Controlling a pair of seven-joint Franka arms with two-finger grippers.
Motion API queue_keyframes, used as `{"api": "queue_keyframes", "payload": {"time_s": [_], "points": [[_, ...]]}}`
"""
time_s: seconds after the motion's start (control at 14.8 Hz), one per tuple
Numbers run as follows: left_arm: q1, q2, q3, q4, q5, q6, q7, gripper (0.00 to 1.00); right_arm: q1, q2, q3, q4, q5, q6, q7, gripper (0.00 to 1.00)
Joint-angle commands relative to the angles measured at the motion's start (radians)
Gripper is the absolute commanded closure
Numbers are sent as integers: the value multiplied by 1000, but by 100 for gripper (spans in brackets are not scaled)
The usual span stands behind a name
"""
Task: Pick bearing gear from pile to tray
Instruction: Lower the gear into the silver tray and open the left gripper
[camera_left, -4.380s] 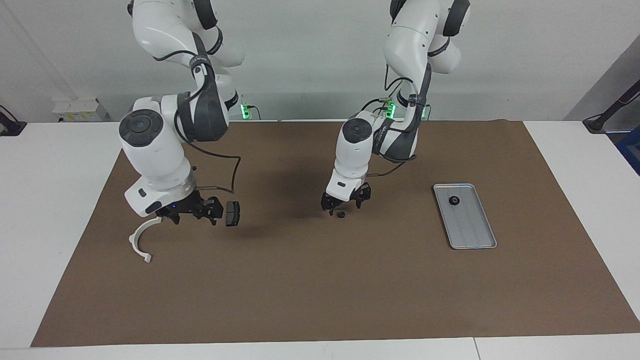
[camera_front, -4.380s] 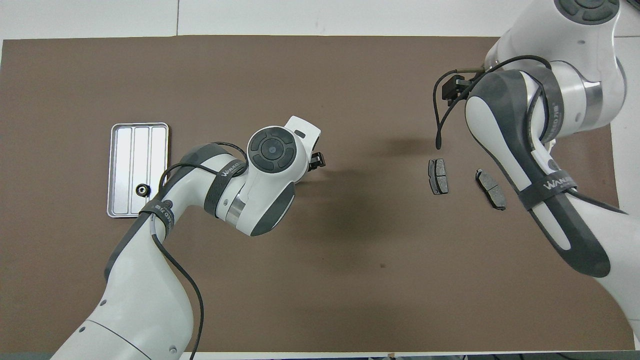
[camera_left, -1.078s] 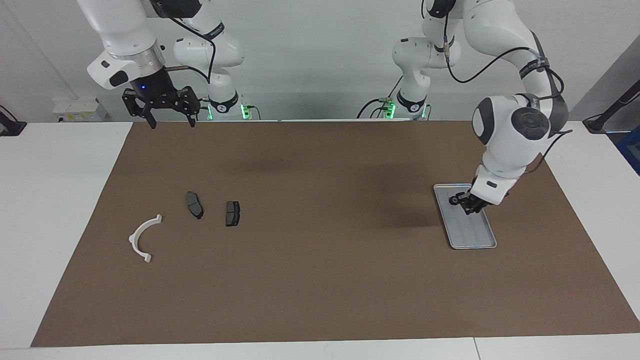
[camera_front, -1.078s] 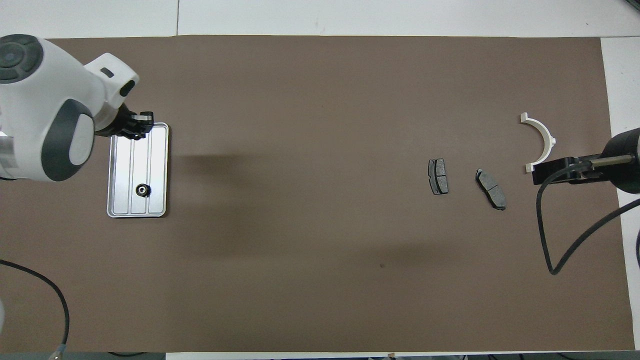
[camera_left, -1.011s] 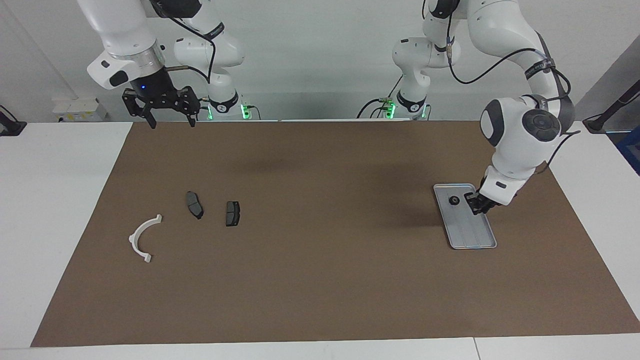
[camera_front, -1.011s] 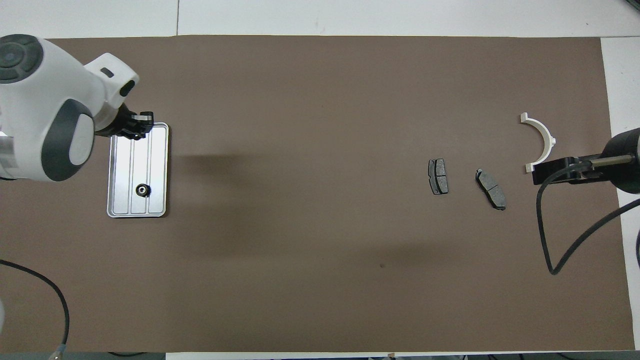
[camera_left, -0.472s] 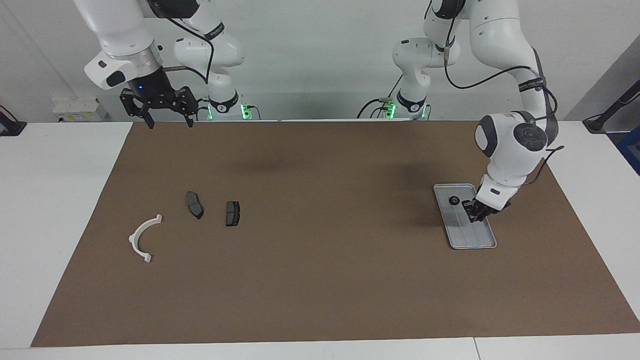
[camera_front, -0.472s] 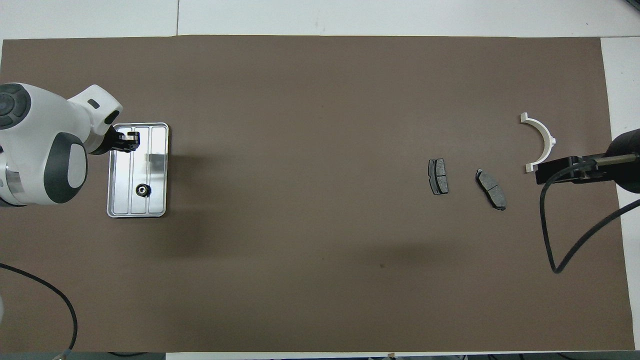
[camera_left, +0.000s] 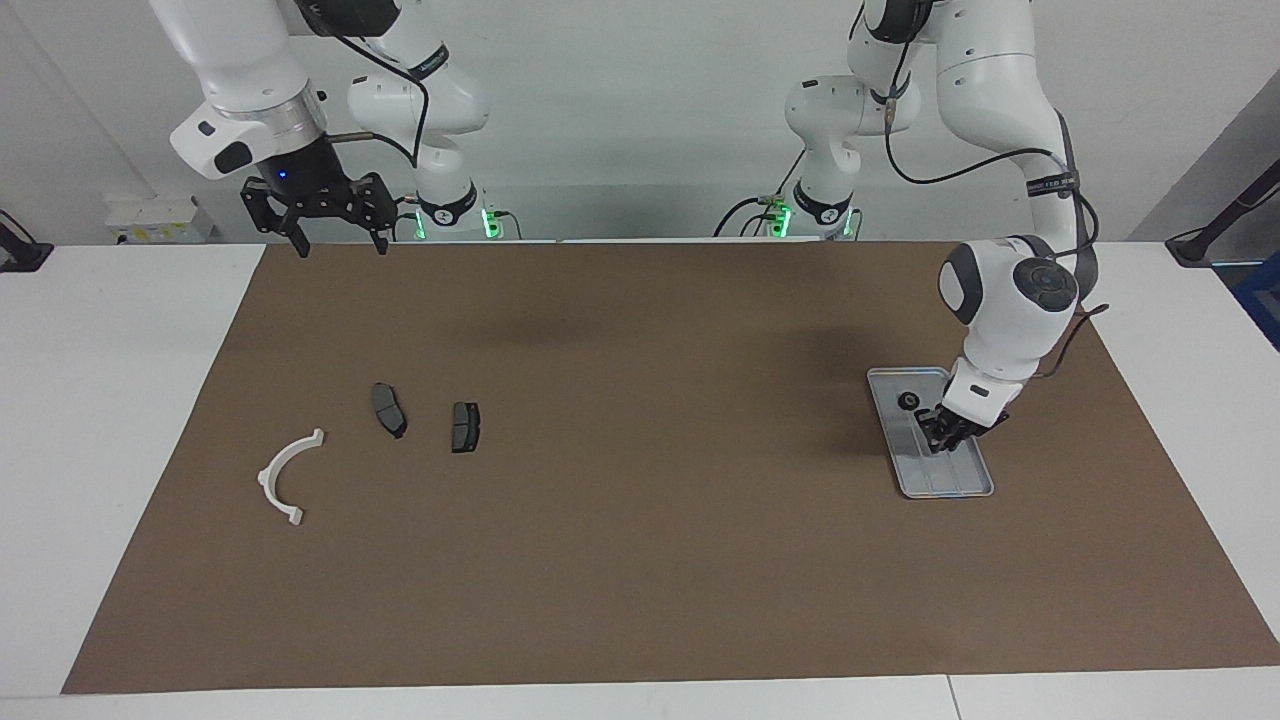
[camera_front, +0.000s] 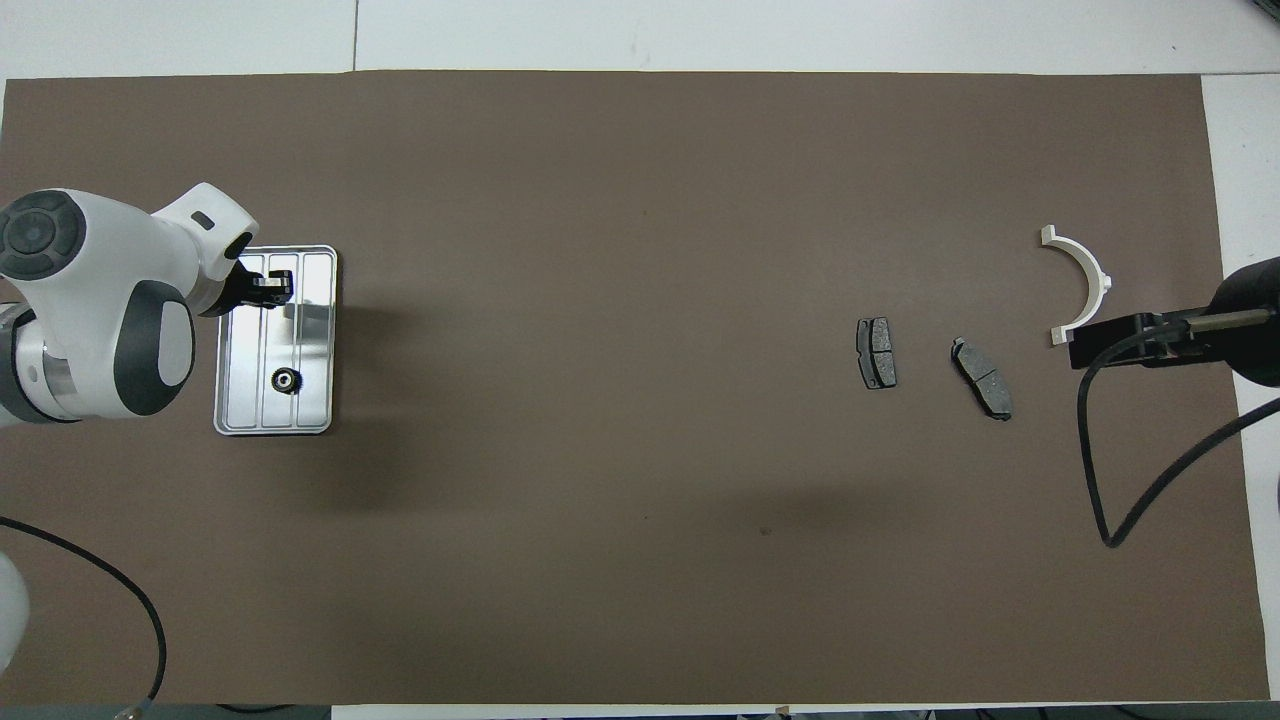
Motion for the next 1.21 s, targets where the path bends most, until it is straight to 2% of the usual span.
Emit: {"api": "queue_keyframes", "payload": {"time_s": [0.0, 0.2, 0.81, 0.94, 1.01, 1.08, 1.15], "points": [[8, -6, 1, -37, -14, 42, 6, 100, -3, -12, 2, -19, 9, 29, 4, 0], [17, -4, 1, -66, -14, 89, 6, 100, -3, -12, 2, -19, 9, 30, 4, 0], [11, -3, 1, -95, -14, 120, 4, 100, -5, -12, 2, -19, 9, 30, 1, 0], [8, -3, 1, -110, -14, 150, 3, 99, -5, -12, 2, -19, 9, 30, 3, 0], [8, -3, 1, -115, -16, 155, 3, 95, -5, -12, 2, -19, 9, 30, 1, 0], [6, -3, 1, -113, -16, 151, 1, 78, -5, -10, 2, -19, 9, 30, 3, 0], [6, -3, 1, -113, -14, 144, 1, 26, -3, -10, 2, -17, 9, 30, 3, 0]]}}
